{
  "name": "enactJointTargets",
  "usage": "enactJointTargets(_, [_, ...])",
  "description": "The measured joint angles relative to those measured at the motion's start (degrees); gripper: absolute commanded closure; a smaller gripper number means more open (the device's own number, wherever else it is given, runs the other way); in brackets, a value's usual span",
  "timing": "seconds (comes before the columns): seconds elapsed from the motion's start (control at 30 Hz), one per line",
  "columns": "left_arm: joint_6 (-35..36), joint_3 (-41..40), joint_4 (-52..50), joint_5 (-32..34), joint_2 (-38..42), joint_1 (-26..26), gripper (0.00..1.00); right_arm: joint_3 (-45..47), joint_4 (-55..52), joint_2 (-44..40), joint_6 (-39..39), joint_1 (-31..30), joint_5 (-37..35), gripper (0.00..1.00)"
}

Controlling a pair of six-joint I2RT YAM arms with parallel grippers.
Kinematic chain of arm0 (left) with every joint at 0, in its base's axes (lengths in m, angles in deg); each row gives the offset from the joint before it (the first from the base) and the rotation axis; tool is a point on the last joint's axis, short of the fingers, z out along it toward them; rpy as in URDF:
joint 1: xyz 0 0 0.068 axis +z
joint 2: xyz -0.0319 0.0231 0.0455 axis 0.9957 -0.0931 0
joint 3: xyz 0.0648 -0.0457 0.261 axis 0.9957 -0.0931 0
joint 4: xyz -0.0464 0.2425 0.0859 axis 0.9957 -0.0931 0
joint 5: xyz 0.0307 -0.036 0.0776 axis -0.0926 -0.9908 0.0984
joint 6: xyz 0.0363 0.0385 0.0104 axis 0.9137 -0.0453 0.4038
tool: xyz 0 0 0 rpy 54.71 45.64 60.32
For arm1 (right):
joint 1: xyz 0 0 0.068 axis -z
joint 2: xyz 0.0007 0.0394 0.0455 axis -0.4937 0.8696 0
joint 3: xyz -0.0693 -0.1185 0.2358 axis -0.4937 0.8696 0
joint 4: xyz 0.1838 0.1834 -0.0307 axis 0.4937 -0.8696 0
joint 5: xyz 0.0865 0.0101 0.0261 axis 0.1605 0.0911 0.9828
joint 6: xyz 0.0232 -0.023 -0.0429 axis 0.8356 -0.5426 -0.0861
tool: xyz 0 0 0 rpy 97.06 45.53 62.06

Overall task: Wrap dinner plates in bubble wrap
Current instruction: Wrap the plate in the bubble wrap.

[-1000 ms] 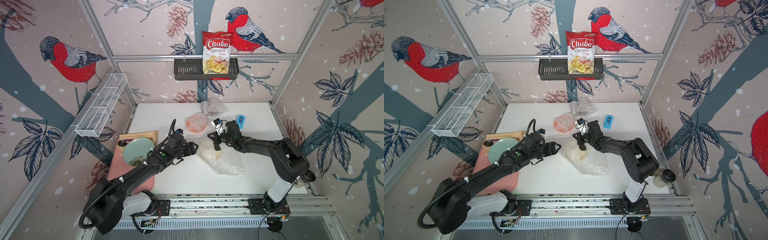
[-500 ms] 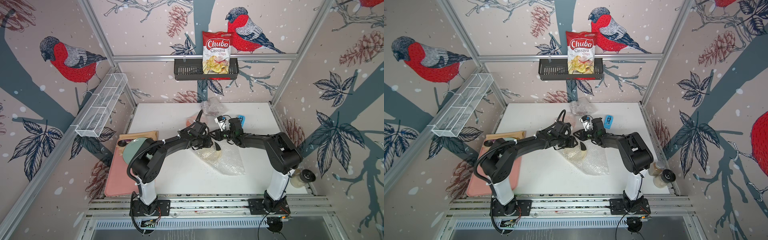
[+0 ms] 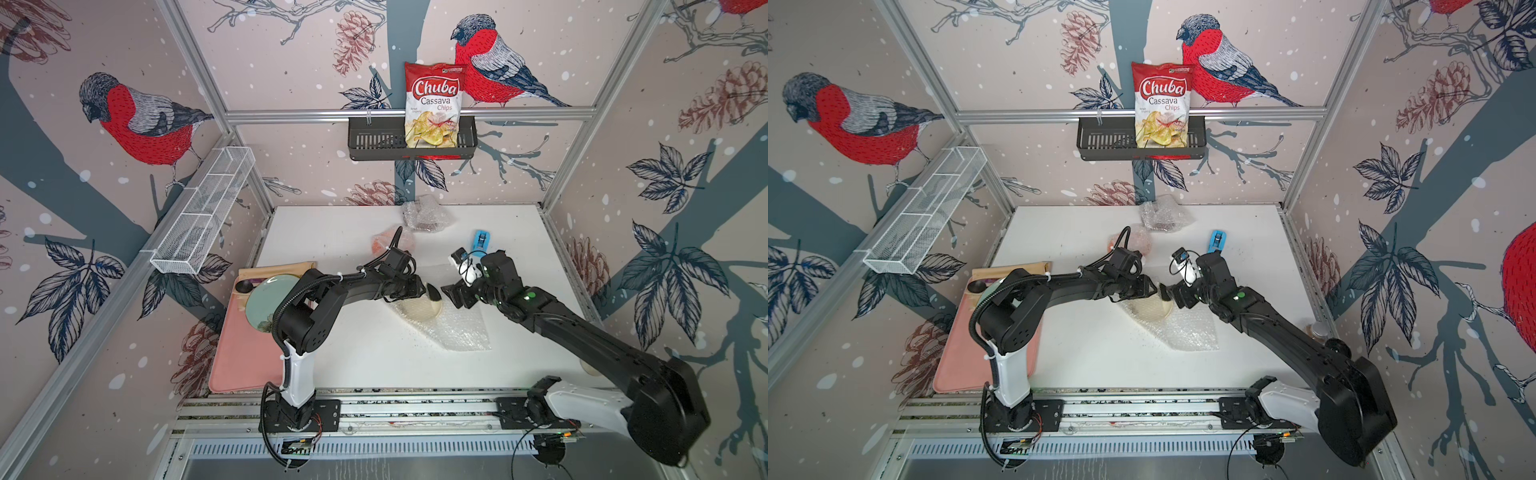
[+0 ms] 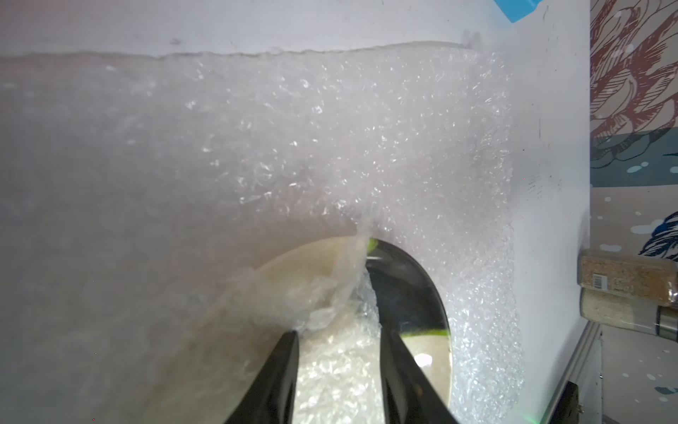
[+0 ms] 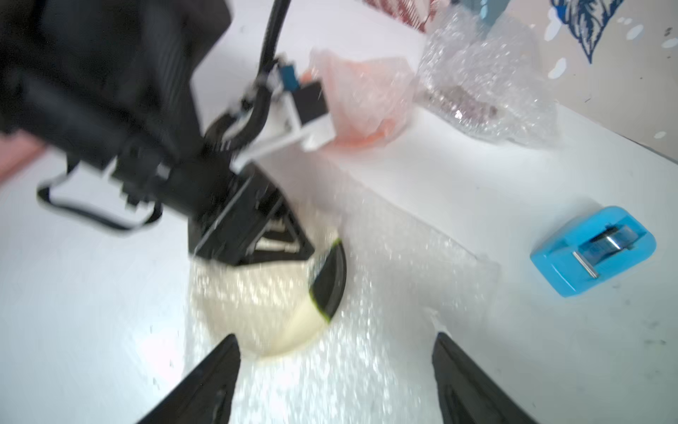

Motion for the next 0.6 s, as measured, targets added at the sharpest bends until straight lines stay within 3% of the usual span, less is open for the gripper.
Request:
enactJointTargets(0.13, [-0.6, -0.7, 2.0, -0.8, 0.0, 0.1, 0.58, 8.6, -5.6, -4.8, -8.4, -7.9, -2.4, 0.21])
enactJointTargets(0.27, [-0.5, -1.7, 3.5, -1.2, 0.3, 0.1, 0.58, 14.0, -5.7, -4.5, -12.4, -12.6, -5.4, 0.24])
enactJointTargets(0.43, [-0.7, -3.3, 5.4, -2.0, 0.7, 0.1, 0.61, 17.5, -0.4, 1.2, -15.1, -18.0, -10.6, 0.38])
enactJointTargets(0.5, [-0.8, -3.8, 6.0, -2.1, 0.9, 0.1, 0.64, 17.5, 3.4, 3.5, -15.9, -18.5, -11.9, 0.46])
enactJointTargets(0.57, [-0.8, -4.1, 6.3, -2.2, 1.0, 0.1, 0.69, 17.6, 5.7, 4.8, -16.2, -19.0, -12.5, 0.69])
enactJointTargets(0.6, [-0.7, -4.1, 6.3, -2.2, 1.0, 0.1, 0.70, 17.7, 6.2, 5.2, -16.3, -19.1, -12.8, 0.75])
